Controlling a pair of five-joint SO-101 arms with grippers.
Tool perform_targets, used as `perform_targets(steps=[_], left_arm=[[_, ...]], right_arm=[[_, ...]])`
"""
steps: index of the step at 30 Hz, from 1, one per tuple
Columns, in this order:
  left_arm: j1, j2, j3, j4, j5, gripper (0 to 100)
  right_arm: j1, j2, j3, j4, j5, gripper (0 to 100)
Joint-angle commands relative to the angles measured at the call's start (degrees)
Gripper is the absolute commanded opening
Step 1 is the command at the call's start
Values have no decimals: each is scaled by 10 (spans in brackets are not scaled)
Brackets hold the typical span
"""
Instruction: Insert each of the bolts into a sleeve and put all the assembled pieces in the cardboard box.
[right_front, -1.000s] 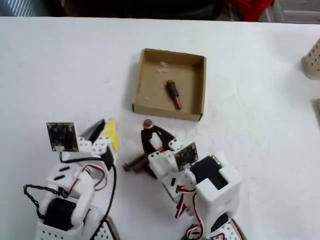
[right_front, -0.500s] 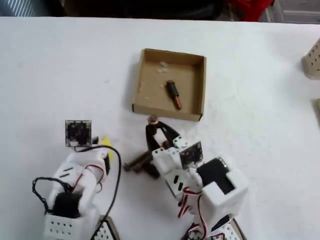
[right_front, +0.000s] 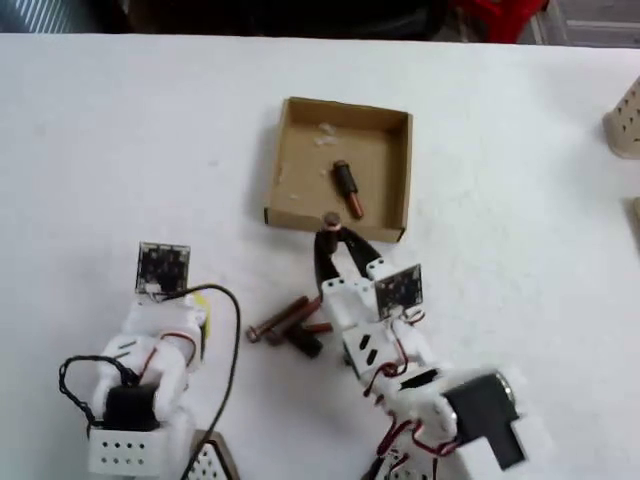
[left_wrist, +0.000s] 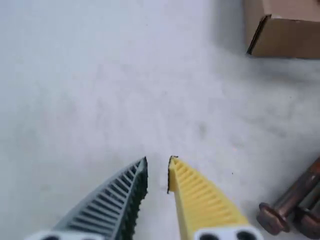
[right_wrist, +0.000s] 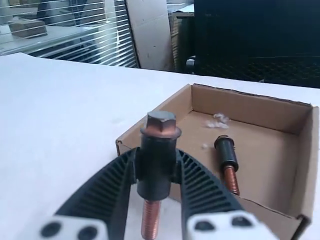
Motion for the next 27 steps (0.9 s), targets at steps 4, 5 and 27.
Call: perform_targets(steps=[4,5,27], left_arm=[[-4,-5,0,6,-11,90],[-4,-5,0,6,-12,58],[-8,-5,0,5,-15,24]], right_arm=[[43,-127,-3,113,-2,16],[48,-149,-3,140,-2,16],[109,-665,-241,1051,49,17]])
